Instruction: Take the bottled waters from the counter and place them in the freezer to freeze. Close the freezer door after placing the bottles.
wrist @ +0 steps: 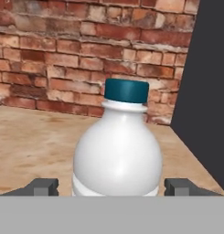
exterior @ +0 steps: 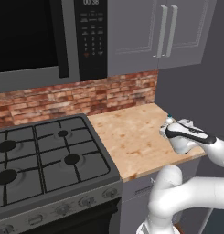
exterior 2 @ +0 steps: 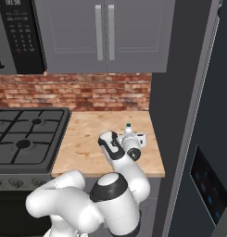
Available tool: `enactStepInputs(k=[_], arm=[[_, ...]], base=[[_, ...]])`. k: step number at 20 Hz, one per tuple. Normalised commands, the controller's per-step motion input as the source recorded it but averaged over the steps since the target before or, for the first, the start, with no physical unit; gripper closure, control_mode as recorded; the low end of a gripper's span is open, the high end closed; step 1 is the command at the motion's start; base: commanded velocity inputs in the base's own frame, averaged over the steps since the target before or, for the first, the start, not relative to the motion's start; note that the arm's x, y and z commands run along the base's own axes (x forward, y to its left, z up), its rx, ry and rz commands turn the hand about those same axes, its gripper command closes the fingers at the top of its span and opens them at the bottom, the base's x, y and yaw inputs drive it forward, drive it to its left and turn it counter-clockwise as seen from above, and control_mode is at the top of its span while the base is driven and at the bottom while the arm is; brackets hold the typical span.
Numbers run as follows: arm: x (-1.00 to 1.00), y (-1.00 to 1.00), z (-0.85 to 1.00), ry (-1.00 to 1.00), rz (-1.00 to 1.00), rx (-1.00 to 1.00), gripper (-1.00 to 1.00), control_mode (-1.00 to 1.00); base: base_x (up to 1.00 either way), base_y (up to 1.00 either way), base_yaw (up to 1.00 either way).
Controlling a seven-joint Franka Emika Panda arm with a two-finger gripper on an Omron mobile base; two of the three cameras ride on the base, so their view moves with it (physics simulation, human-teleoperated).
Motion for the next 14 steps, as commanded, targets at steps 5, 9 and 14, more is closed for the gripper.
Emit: enactStepInputs(k=[5, 9, 14], arm=[[0.00, 0.00, 0.00, 0.00, 0.00, 0.00, 1.00, -1.00], [0.00, 0.00, 0.00, 0.00, 0.00, 0.00, 1.00, -1.00], [-0.07, -0.02, 0.12, 0.00, 0.00, 0.00, 1.00, -1.00]], base=[[0.00, 0.00, 0.00], [0.00, 0.00, 0.00], [0.00, 0.00, 0.00]])
